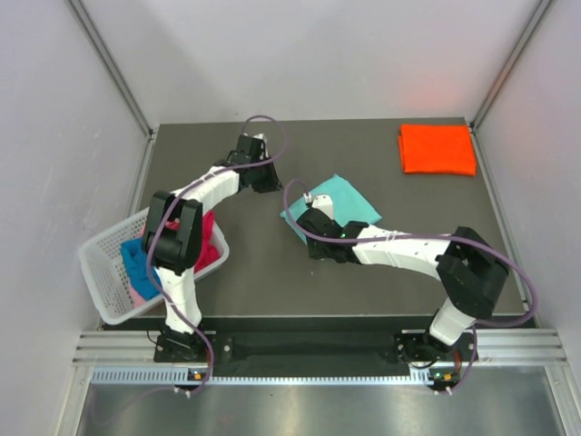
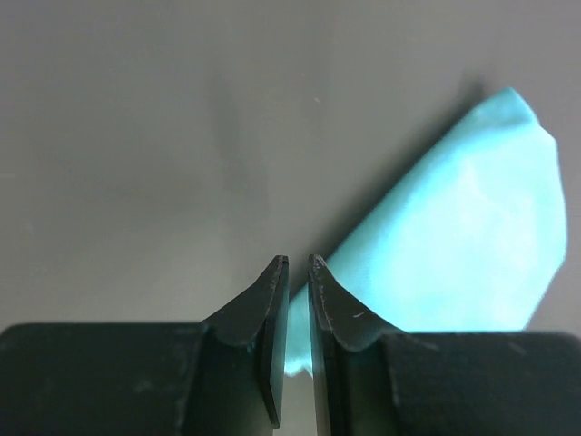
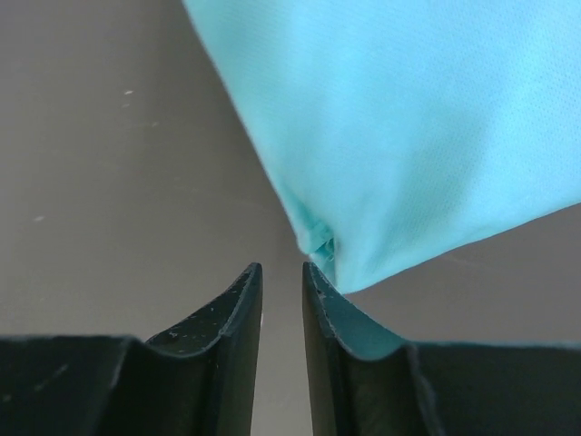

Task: Fold and stack the t-shirts
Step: Fold the tshirt

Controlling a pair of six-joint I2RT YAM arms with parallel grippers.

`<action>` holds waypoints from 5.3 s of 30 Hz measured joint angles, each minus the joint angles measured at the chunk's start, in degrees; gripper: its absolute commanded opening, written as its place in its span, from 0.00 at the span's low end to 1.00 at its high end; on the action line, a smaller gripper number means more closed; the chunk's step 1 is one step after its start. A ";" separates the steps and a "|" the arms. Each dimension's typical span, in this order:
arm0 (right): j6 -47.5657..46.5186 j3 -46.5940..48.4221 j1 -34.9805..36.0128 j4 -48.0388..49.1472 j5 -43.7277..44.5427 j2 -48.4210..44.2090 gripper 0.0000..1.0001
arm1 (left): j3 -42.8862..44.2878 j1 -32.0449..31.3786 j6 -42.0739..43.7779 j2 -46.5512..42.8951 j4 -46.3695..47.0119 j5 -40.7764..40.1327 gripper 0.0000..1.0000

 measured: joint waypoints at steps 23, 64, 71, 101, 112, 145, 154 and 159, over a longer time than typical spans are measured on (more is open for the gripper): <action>-6.97 -3.13 -9.25 7.41 -11.56 -1.99 0.09 | -9.09 -3.19 -4.37 -0.90 5.42 11.56 0.19; -2.97 -10.82 -9.11 13.44 -14.88 -2.97 0.18 | -2.45 -5.53 4.74 -1.68 -5.25 -2.21 0.26; -3.39 -8.46 -13.66 7.58 -16.76 -10.82 0.25 | -2.40 -5.35 4.66 -9.01 -5.53 -2.43 0.36; -27.10 10.34 -47.47 -3.19 -44.15 11.74 0.28 | -25.33 -9.90 -11.61 -8.04 14.36 6.62 0.08; -18.29 -9.88 -44.59 1.66 -43.21 -3.37 0.41 | -15.30 -1.27 -1.62 -8.17 0.48 1.16 0.46; -20.02 -2.47 -44.37 10.19 -44.54 6.01 0.10 | -7.54 -2.95 2.71 -8.09 -6.14 7.13 0.41; -11.08 -16.31 -39.34 21.31 -42.84 -0.85 0.05 | -8.04 -9.92 2.47 -13.75 -7.65 -0.22 0.37; -4.74 -25.14 -31.71 22.10 -39.28 -11.89 0.31 | -8.04 -19.65 1.03 -16.09 -7.85 -6.75 0.29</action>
